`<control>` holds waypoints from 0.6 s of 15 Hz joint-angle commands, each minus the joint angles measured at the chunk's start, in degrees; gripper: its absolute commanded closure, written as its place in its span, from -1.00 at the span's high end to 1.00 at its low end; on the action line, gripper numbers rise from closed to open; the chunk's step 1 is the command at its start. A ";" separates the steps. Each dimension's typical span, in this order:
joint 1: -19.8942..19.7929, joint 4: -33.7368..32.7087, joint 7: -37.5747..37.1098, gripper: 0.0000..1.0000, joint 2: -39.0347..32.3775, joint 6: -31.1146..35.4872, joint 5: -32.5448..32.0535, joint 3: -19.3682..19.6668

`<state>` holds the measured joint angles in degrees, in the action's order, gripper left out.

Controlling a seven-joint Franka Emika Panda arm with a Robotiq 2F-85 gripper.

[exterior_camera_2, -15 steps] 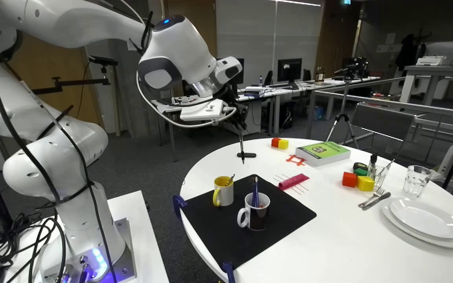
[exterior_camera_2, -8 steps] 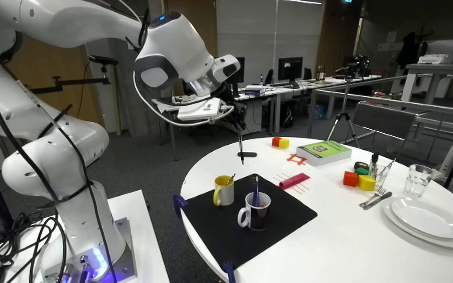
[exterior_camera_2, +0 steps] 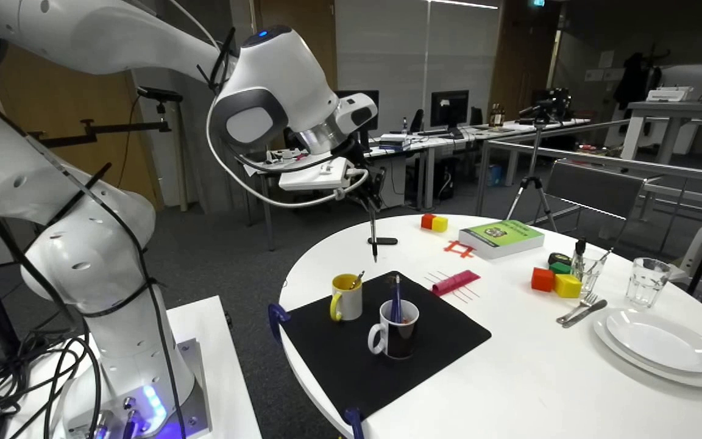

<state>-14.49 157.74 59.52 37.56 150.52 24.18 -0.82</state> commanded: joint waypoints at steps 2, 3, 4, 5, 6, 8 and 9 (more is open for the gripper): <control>8.77 -0.37 -6.34 -0.92 -3.18 4.52 -7.82 8.63; 10.07 -0.52 -7.01 -0.92 -3.82 5.00 -8.63 10.13; 11.40 -0.63 -7.40 -0.92 -4.81 6.11 -9.08 11.61; 12.55 -0.80 -7.58 -0.92 -5.91 7.38 -9.38 12.86; 13.78 -0.95 -7.54 -0.92 -6.71 8.27 -9.43 14.19; 16.98 -1.44 -6.51 -0.92 -8.84 11.01 -8.38 17.12; 18.78 -1.68 -6.10 -0.92 -9.86 12.38 -7.79 18.59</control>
<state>-0.59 157.59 53.70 31.16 158.56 16.24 13.67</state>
